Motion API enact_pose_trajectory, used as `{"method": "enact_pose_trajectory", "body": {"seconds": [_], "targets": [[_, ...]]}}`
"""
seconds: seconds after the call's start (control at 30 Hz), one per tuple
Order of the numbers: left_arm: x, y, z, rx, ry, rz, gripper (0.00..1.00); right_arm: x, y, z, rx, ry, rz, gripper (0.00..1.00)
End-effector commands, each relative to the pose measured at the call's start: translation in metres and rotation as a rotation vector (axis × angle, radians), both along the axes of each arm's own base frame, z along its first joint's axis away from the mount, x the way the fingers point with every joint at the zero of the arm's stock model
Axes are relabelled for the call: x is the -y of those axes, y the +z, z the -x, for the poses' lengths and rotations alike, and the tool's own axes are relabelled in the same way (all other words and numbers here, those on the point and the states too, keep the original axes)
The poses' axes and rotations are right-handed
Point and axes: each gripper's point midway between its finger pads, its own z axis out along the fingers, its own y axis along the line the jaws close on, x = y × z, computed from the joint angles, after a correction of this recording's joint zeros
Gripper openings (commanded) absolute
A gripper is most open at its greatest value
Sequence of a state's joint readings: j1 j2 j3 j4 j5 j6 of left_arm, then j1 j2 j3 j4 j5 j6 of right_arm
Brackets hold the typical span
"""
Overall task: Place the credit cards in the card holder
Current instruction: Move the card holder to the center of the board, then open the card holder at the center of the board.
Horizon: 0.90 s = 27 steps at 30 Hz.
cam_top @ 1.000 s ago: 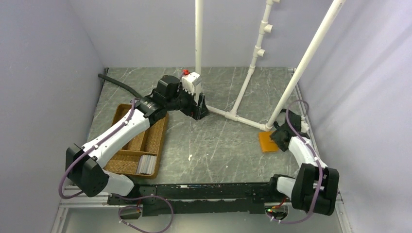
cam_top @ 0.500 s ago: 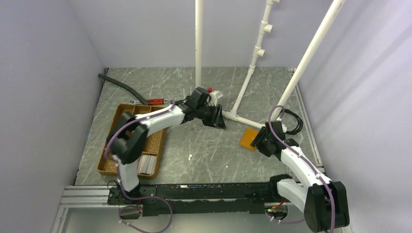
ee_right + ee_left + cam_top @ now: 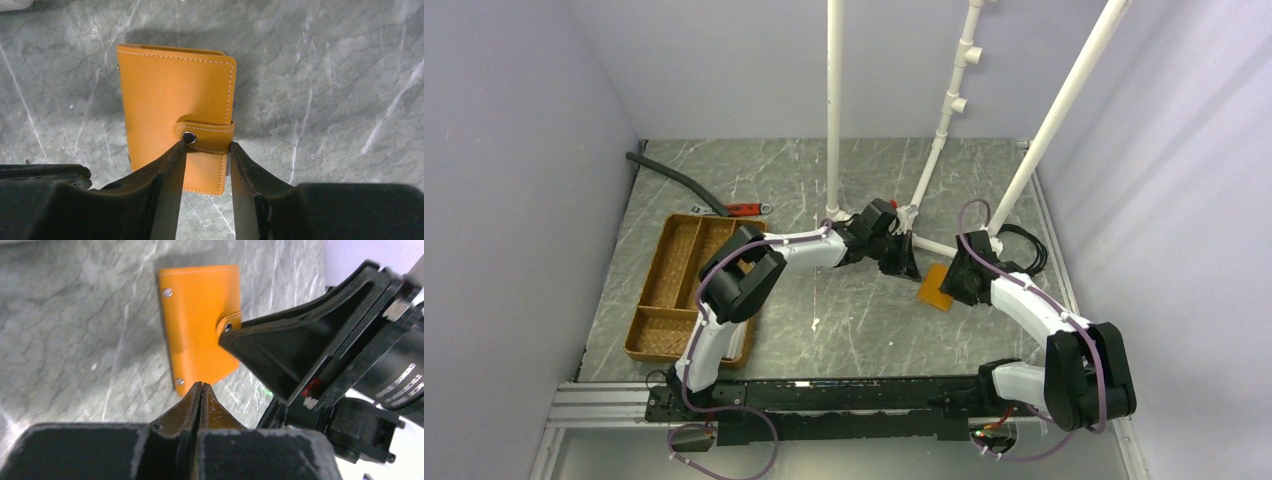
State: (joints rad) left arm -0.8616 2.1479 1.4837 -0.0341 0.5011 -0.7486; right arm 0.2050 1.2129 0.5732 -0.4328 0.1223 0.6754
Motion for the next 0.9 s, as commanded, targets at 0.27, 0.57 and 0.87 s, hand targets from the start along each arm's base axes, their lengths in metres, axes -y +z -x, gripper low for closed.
{"method": "enact_pose_trajectory", "body": {"seconds": [0.27, 0.57, 0.87], "targets": [[0.029, 0.017, -0.005, 0.054, 0.045, 0.048, 0.06, -0.046, 0.017, -0.018, 0.129, 0.097, -0.166, 0.19], [0.008, -0.033, -0.004, 0.001, 0.083, -0.123, 0.0, -0.012, 0.032, -0.022, 0.11, -0.013, 0.014, 0.49], [-0.008, -0.061, 0.002, -0.055, 0.138, -0.198, 0.0, -0.022, 0.027, -0.044, 0.042, -0.091, 0.138, 0.54]]}}
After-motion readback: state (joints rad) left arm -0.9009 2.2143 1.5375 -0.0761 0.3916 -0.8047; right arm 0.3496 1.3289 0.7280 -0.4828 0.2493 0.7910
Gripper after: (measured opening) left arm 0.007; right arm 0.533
